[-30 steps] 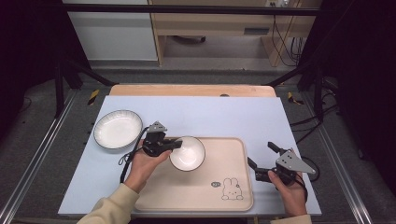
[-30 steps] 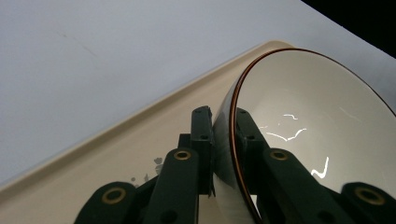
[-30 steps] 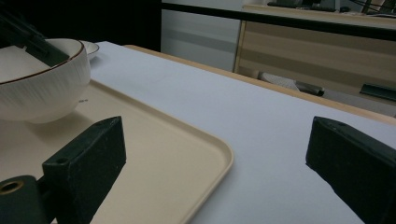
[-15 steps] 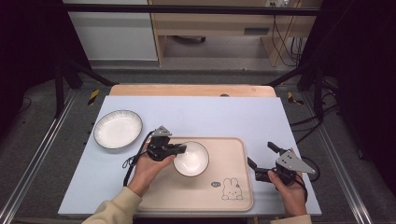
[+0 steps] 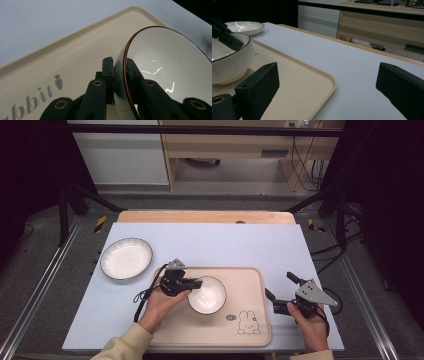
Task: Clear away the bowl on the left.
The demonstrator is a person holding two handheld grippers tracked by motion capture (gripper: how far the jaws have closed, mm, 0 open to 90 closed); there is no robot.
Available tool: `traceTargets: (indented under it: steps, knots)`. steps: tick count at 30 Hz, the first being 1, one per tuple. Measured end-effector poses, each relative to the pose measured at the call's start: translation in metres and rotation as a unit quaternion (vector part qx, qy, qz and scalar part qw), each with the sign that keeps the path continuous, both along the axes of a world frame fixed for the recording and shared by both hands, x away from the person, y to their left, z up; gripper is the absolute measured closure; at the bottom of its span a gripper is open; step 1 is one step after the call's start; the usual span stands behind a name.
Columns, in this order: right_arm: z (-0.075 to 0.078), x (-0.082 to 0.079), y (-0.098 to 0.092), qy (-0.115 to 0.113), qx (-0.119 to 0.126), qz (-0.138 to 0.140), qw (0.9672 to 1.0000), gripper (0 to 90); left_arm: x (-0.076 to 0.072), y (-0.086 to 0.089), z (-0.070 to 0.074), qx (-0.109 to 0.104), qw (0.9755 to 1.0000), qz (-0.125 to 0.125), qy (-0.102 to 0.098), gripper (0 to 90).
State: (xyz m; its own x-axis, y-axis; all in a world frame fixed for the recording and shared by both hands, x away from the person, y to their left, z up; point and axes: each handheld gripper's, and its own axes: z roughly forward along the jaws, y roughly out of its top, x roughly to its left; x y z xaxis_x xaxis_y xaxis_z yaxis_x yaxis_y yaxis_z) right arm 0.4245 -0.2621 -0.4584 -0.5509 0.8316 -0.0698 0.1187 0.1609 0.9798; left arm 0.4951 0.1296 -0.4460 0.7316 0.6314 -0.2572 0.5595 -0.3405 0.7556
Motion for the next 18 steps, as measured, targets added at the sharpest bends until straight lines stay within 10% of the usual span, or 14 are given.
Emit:
traceTargets:
  steps: [18]
  knots:
    - [-0.0001,0.0002,0.0000,0.003,0.000,-0.001,1.0000,4.9,-0.0017,-0.0006,-0.0030,0.007,0.9998,-0.007,0.015,80.5]
